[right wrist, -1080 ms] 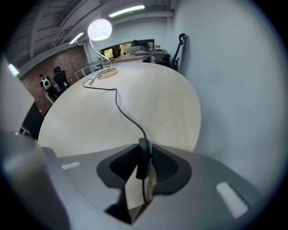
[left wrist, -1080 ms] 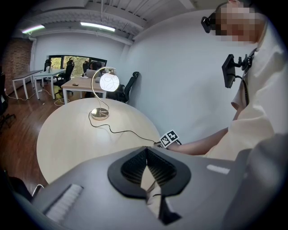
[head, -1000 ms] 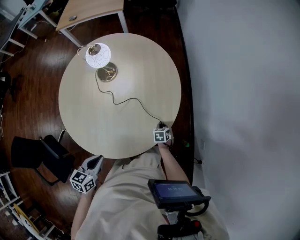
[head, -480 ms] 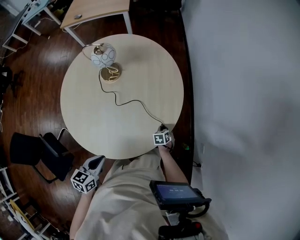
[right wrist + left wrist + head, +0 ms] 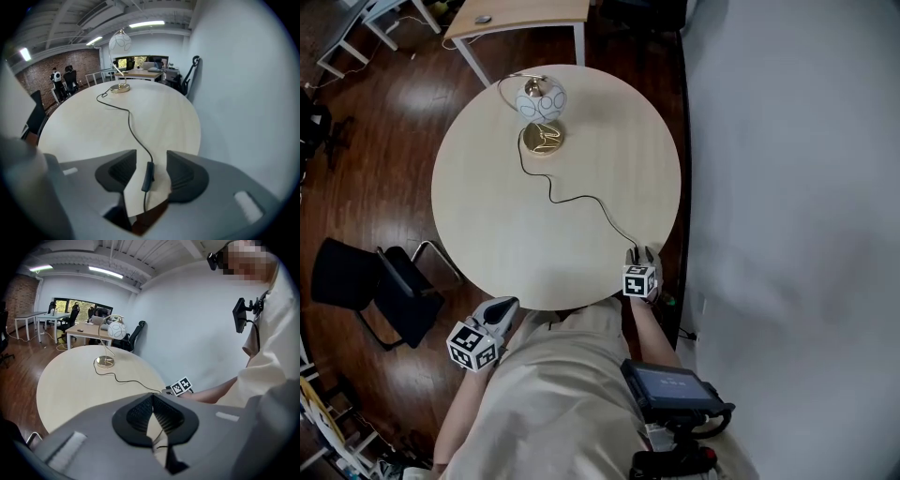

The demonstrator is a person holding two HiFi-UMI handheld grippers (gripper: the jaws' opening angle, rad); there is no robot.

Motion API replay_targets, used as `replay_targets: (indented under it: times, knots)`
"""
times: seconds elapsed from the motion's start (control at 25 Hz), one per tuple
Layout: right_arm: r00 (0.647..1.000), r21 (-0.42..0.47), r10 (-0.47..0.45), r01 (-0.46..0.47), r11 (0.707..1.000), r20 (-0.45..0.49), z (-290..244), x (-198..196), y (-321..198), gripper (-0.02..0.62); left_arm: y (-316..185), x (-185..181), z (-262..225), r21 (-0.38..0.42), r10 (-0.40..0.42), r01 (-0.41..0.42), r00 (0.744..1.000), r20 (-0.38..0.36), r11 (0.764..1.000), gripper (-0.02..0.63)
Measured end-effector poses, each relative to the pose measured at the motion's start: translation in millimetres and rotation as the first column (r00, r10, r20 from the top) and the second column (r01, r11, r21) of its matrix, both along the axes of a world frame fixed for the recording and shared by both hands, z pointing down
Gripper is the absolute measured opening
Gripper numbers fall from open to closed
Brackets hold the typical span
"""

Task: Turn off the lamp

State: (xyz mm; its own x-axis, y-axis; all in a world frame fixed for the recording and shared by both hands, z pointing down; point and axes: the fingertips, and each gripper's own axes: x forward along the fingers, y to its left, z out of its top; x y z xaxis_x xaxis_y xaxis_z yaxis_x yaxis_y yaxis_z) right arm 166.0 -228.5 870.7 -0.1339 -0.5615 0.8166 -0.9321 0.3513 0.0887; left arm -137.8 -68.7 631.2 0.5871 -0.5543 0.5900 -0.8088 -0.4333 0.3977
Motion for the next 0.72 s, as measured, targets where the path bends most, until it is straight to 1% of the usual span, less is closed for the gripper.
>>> replay_targets:
  times: [0.04,0.12,0.24,0.4,0.6,0.72]
  knots:
    - [1.000,0.016,0.000,0.000,1.000,0.002,-8,-2,0,0.202,0,-4,1,0.009,-0.001,0.001,1.000,-0.007,1.000,-0.012]
    - [1.000,0.053,-0.010,0.009,0.999,0.006,-29,-11,1,0.183,1,-14,1,0.029,-0.005,0.005,1.000,-0.024,1.000,-0.012]
    - [0.999,0.091,-0.031,0.030,0.995,0.007,-56,-31,5,0.166,1,-33,-2,0.061,-0.014,0.017,0.999,-0.046,0.998,-0.012]
    - [0.999,0.107,-0.033,0.033,0.994,0.001,-72,-55,13,0.155,-3,-62,-5,0.116,-0.014,0.022,0.997,-0.073,0.993,-0.012]
    - [0.998,0.075,-0.059,0.060,0.995,-0.010,-78,-90,32,0.155,3,-96,-5,0.158,-0.011,0.028,0.994,-0.108,0.987,-0.012]
    - [0.999,0.115,-0.039,0.039,0.993,-0.002,-103,-107,44,0.153,12,-114,-9,0.179,0.020,0.002,0.993,-0.119,0.984,-0.012]
